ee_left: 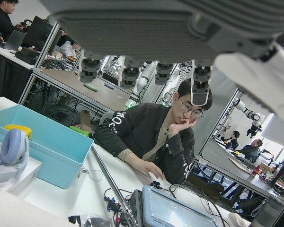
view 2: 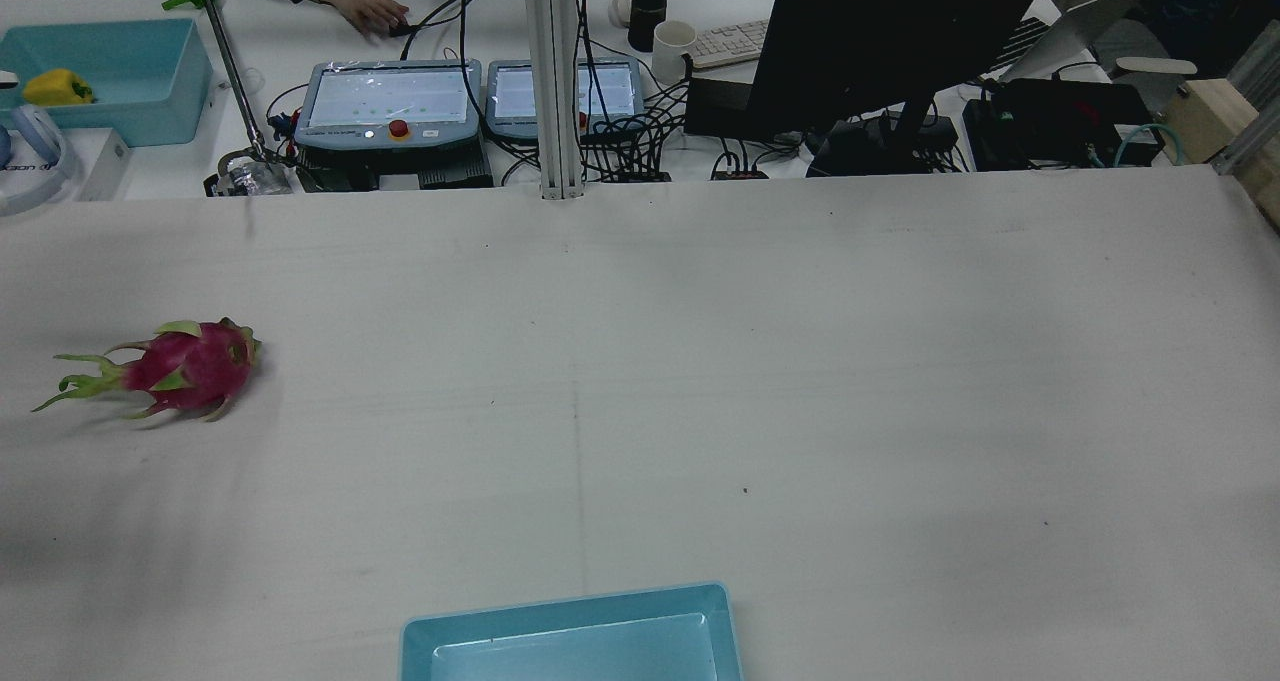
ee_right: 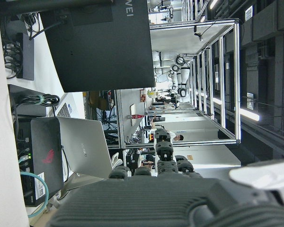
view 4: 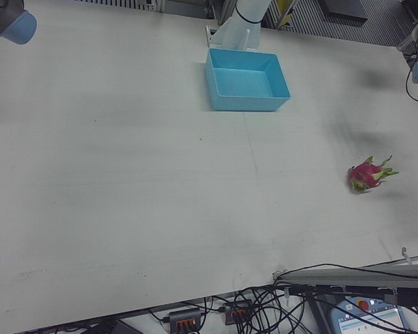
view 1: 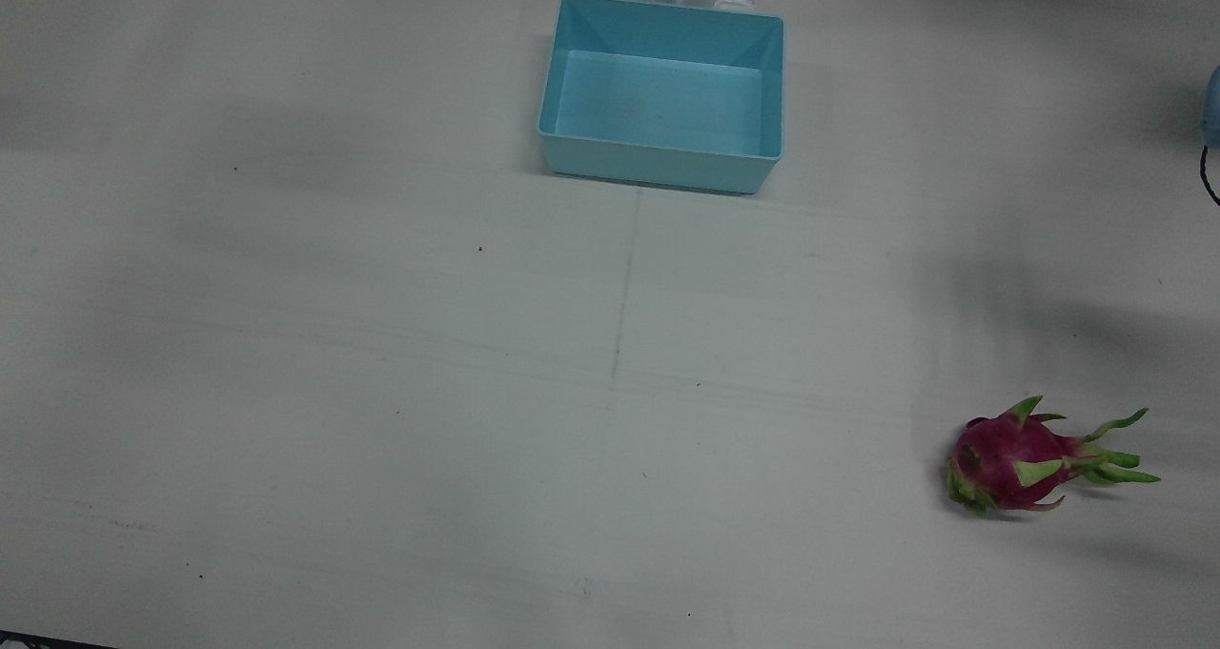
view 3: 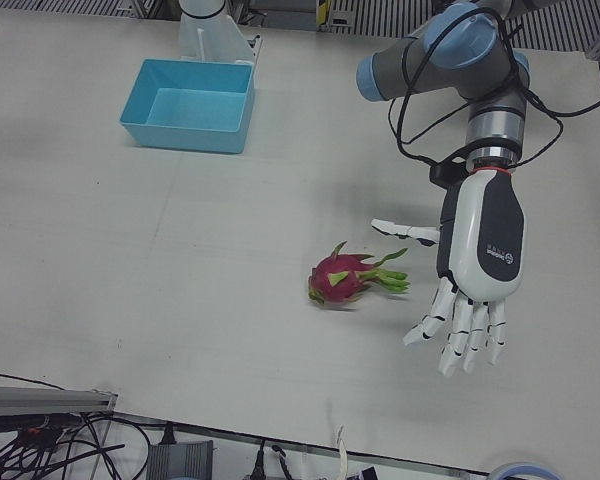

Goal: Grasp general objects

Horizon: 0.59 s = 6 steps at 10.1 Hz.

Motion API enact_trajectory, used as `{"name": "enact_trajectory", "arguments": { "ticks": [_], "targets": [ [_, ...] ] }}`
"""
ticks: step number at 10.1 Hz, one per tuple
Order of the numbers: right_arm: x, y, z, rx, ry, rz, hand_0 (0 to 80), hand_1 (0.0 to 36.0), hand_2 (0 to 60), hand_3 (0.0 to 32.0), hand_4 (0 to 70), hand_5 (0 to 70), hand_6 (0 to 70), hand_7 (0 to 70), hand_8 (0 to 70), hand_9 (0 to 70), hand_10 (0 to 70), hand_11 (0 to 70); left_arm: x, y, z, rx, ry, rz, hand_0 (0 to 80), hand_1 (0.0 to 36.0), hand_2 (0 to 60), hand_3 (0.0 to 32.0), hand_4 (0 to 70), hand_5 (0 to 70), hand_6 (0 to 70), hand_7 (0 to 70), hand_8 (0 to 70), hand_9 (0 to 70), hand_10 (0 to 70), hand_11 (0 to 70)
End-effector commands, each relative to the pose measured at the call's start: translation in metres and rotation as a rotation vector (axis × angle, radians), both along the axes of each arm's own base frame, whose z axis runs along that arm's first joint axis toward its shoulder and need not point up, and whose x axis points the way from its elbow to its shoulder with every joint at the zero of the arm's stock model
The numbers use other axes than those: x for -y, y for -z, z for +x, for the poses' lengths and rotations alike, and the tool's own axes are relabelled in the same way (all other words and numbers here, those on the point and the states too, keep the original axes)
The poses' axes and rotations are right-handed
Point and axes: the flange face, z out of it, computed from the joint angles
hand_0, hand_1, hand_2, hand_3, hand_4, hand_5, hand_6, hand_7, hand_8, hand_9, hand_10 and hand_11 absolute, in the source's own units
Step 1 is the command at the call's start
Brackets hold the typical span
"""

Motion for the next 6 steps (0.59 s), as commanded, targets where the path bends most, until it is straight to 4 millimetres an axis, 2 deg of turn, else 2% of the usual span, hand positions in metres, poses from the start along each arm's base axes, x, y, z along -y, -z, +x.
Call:
{"name": "enact_trajectory", "arguments": {
  "ticks": [1,2,6],
  "targets": [
    [-0.001,-0.001,0.000,0.000,0.001,-0.001,0.0,0.0,0.0,0.0,0.0,0.0,0.0,0.0,0.0,0.0,0.0,0.0,-0.004,-0.006,-0.003,-0.005,0.002,0.006,38.3,0.0,0.0,19.8,0.0,22.8,2.2,12.3,14.6,4.3,6.4,9.1],
    [-0.001,-0.001,0.001,0.000,-0.001,-0.001,0.0,0.0,0.0,0.0,0.0,0.0,0.0,0.0,0.0,0.0,0.0,0.0,-0.007,0.001,-0.004,-0.010,0.002,0.019,38.9,0.0,0.0,20.0,0.0,23.2,2.3,12.3,14.8,4.4,6.2,8.8],
    [0.000,0.002,0.001,-0.001,-0.002,0.003,0.0,0.0,0.0,0.0,0.0,0.0,0.0,0.0,0.0,0.0,0.0,0.0,-0.013,0.003,-0.007,-0.002,0.000,0.009,40.2,1.0,0.0,20.0,0.0,23.5,2.1,12.1,14.7,4.3,6.1,8.9]
  ]
}}
